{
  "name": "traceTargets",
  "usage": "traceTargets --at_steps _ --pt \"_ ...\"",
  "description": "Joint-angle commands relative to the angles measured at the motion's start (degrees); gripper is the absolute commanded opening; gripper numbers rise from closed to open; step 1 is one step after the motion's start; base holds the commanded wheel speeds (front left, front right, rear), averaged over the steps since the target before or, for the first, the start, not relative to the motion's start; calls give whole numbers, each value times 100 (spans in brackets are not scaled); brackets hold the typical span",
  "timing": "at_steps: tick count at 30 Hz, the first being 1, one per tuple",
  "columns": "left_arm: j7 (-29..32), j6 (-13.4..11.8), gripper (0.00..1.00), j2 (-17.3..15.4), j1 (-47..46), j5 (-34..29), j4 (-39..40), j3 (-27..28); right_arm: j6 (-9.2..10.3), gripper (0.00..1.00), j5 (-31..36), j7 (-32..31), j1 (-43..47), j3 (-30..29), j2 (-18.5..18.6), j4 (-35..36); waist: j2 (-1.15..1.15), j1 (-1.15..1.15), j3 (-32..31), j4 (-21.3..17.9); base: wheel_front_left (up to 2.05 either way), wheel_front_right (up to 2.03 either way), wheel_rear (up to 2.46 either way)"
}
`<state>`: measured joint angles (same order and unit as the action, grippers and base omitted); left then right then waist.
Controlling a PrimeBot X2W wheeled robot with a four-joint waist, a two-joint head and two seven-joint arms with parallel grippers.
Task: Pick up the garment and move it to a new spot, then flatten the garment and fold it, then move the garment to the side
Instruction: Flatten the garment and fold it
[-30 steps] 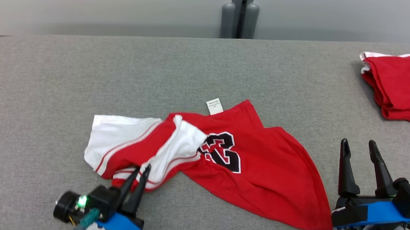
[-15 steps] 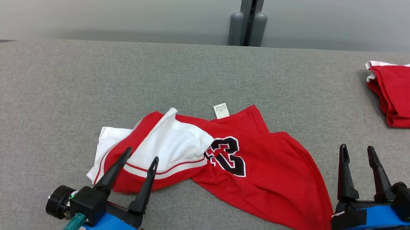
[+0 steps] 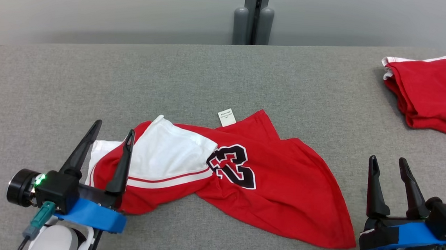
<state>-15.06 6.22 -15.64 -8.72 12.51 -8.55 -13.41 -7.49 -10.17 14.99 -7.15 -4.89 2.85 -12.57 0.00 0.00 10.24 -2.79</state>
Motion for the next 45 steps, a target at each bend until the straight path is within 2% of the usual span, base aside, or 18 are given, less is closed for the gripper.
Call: traceTargets --at_steps 1,13,18,27,34,45 --pt "-16 32 100 -30 -188 -19 -71 44 -1 100 -34 28 -85 -10 7 4 0 0 25 -26 0 0 0" --pt "89 124 100 -154 -1427 232 -966 -341 -1 100 -73 28 -273 59 7 16 0 0 324 -324 0 0 0" --pt "320 122 100 -233 -1887 431 -1506 -724 -1 100 -117 28 -344 29 8 43 0 0 508 -504 0 0 0" --pt "856 123 100 -616 -2265 1016 -2452 -1616 -1 100 -201 28 -438 7 8 53 0 0 710 -740 0 0 0" --pt "1233 123 100 -988 -2410 1385 -2557 -2185 -1 100 -216 28 -385 -64 8 75 0 0 695 -758 0 0 0" --pt "1904 124 100 -1386 -2473 1868 -1948 -2708 -1 100 -197 28 -313 -87 8 47 0 0 565 -673 0 0 0"
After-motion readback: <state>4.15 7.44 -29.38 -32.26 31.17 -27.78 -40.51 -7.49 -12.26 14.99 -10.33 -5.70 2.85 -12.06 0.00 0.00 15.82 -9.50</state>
